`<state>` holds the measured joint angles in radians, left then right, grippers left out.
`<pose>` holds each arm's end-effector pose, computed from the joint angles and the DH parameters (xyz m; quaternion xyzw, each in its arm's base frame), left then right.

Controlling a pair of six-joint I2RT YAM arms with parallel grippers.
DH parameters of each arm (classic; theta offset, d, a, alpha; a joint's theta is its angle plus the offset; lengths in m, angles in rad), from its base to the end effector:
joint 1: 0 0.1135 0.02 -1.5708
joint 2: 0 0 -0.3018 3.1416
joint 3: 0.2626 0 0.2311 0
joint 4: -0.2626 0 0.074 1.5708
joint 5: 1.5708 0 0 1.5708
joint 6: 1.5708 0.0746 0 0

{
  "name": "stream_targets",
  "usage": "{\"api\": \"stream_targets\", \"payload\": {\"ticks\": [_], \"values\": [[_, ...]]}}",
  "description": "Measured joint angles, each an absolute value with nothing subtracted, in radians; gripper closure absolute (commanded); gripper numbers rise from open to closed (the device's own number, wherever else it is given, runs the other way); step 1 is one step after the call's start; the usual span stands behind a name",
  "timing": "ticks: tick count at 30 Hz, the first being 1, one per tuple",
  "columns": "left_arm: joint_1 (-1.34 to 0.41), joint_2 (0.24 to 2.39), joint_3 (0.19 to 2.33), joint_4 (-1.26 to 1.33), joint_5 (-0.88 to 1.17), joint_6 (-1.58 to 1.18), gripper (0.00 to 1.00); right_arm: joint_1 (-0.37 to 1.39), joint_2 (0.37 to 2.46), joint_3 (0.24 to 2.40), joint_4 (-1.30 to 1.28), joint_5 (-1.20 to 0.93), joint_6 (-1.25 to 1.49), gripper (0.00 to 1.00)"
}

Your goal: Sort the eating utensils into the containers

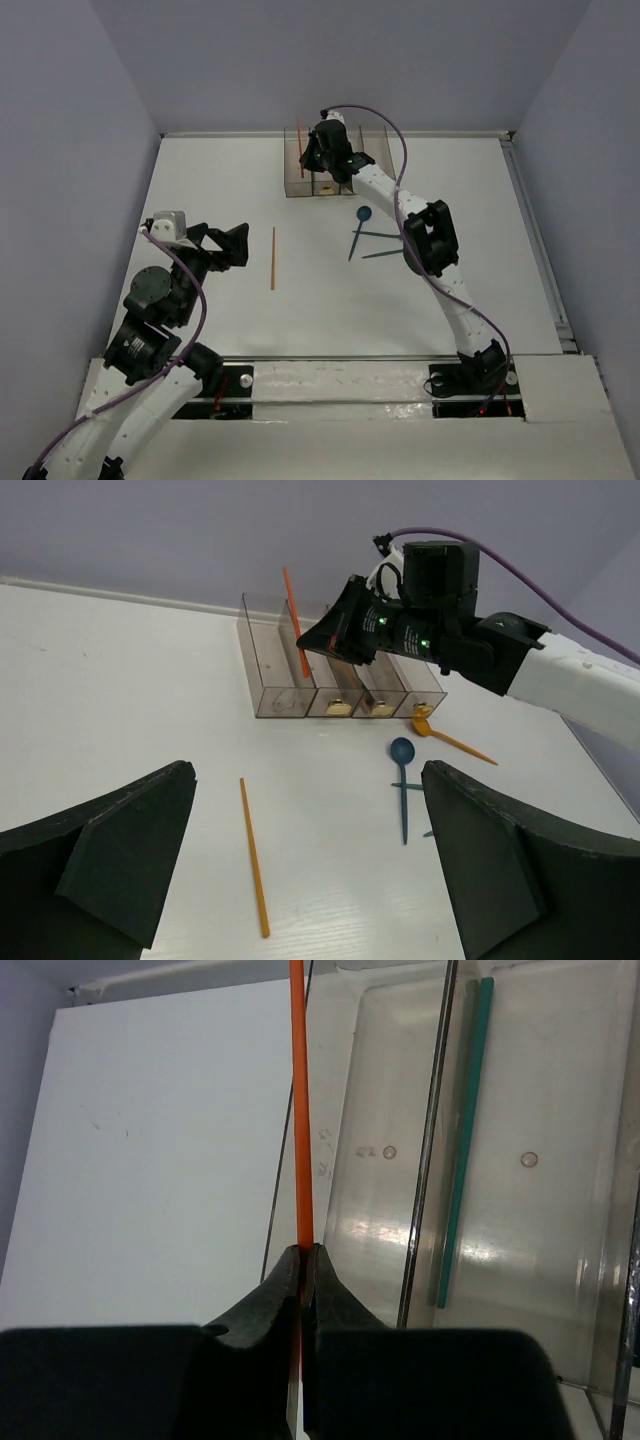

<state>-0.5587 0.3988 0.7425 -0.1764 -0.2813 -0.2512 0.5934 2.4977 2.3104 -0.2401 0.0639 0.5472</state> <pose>0.0749 -0.0224 0.3866 -0.0079 0.6480 -0.2147 0.7307 0.5224 0.3466 0.2505 -0.0021 0.8407 0.2693 0.4697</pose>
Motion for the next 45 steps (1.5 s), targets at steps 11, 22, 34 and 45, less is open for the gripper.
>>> {"api": "stream_targets", "payload": {"ticks": [11, 22, 34, 45], "values": [[-0.548, 0.425, 0.743, -0.176, -0.281, -0.248, 0.01, 0.589, 2.526, 2.34, -0.251, 0.028, 0.575, 0.36], [-0.529, 0.452, 0.743, -0.176, -0.285, -0.244, 0.01, 0.721, 2.036, 1.653, -0.131, 0.065, 0.504, 0.31], [-0.495, 0.475, 0.743, -0.176, -0.277, -0.244, 0.01, 1.027, 2.103, 1.559, -0.207, 0.231, 0.494, 0.35], [-0.495, 0.474, 0.743, -0.177, -0.262, -0.244, 0.01, 1.067, 2.263, 1.732, -0.325, 0.336, 0.481, 0.56]]}}
